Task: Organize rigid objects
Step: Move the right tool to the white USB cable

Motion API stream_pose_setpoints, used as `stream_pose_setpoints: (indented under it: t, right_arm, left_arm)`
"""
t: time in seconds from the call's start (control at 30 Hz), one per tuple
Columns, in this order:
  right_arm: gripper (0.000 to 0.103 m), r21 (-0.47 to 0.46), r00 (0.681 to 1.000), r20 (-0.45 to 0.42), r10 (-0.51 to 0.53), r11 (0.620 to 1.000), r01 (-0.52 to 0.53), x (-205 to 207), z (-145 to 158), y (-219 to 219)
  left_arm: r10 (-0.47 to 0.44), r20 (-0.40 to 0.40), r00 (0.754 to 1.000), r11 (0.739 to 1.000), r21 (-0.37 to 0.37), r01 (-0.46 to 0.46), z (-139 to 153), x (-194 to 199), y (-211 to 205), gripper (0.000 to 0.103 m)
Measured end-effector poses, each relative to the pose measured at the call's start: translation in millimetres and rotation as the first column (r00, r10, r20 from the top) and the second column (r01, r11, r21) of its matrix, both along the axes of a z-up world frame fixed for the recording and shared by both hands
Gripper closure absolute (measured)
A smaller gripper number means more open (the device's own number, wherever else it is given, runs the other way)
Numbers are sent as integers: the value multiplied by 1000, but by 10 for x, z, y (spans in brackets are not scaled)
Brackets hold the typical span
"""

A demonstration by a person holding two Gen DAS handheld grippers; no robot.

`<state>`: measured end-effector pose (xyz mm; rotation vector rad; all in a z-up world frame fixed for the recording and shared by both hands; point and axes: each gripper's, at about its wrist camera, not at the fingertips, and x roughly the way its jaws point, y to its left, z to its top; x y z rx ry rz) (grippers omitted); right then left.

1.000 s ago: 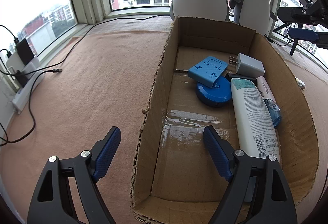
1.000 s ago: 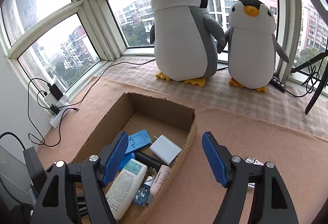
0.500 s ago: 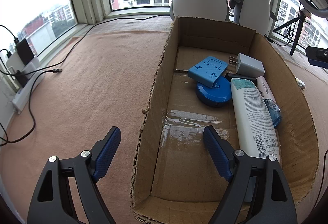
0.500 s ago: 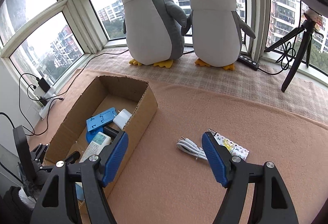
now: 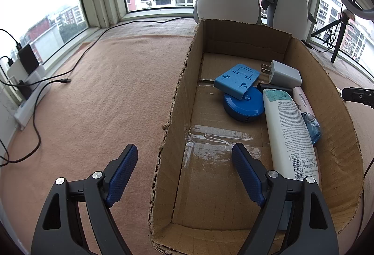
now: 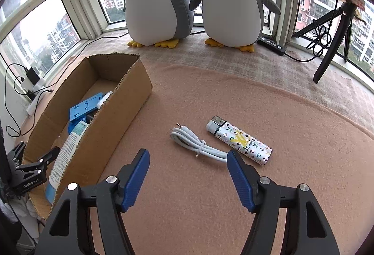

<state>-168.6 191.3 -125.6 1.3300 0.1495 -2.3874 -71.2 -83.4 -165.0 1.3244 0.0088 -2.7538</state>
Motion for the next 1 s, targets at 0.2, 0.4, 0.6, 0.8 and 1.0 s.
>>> stream_pose_setpoints:
  t: [0.2, 0.4, 0.6, 0.8, 1.0]
  right_arm:
    - [45, 66, 998, -7, 58, 996, -58, -71, -44, -108]
    - [50, 115, 994, 8, 104, 988, -105, -160, -137, -180]
    - [54, 161, 988, 31, 152, 975, -155, -243, -219, -238]
    - [57, 168, 984, 58, 171, 970, -178, -315, -260, -251]
    - [58, 154, 980, 77, 184, 969, -194, -306, -260, -228]
  left_arm:
    - [0, 0, 1000, 1000, 0, 0, 0, 0, -1, 19]
    - [0, 0, 1000, 1000, 0, 0, 0, 0, -2, 19]
    - [0, 0, 1000, 1000, 0, 0, 1, 0, -4, 19]
    - [0, 0, 1000, 1000, 1, 0, 1, 0, -5, 19]
    - [0, 0, 1000, 1000, 1, 0, 1, 0, -6, 19]
